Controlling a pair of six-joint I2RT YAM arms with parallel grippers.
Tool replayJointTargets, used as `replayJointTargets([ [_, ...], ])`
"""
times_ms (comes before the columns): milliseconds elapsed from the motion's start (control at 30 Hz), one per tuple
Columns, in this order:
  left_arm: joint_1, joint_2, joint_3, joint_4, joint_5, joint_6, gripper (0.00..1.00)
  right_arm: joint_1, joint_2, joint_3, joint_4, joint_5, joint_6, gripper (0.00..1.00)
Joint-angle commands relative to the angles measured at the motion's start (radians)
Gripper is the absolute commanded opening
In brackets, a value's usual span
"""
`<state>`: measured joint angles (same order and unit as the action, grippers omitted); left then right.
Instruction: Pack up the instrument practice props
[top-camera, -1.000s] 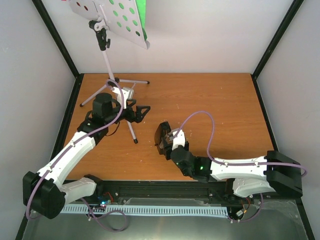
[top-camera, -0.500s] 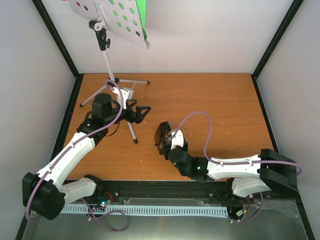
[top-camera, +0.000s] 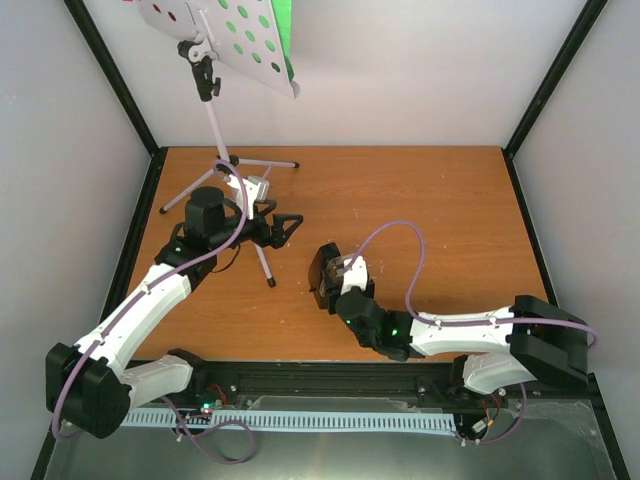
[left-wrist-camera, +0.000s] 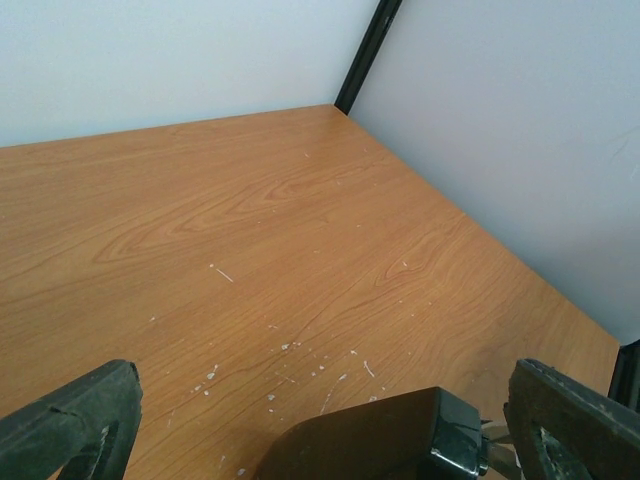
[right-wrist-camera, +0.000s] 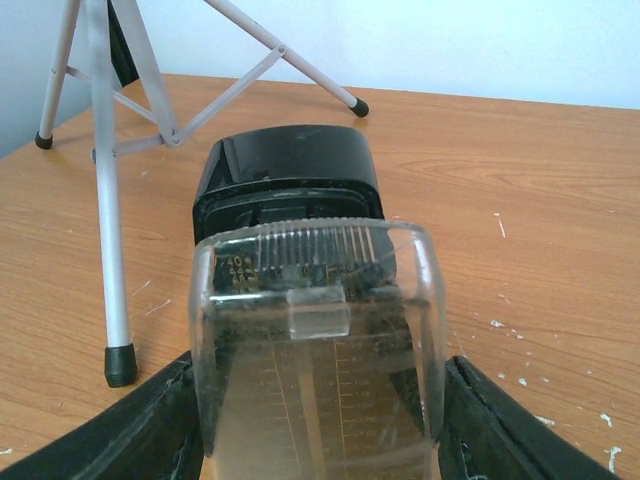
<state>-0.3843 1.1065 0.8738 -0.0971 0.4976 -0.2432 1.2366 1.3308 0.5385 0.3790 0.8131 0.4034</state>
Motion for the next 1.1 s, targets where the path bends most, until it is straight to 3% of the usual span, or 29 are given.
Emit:
replayJointTargets([
  [0,0.007,0.006,0.001,0.034,0.03,0.027,1.0,-0.024,0.026,0.006,-0.005,-0.033,0.004,0.53],
  [367,0.007,0.01,-0.001,0.039,0.054,0.033,1.0,-0.048,0.043,-0.027,0.065,-0.105,-0.073,0.55],
  [767,-0.036,0.09,0.005,0.06,0.229,0.046,0.98,-0.069,0.052,-0.066,0.1,-0.179,-0.132,0.59],
  [1067,-0.1,0.197,0.025,0.056,0.334,0.047,0.75,-0.1,0.05,-0.09,0.113,-0.274,-0.125,0.61],
])
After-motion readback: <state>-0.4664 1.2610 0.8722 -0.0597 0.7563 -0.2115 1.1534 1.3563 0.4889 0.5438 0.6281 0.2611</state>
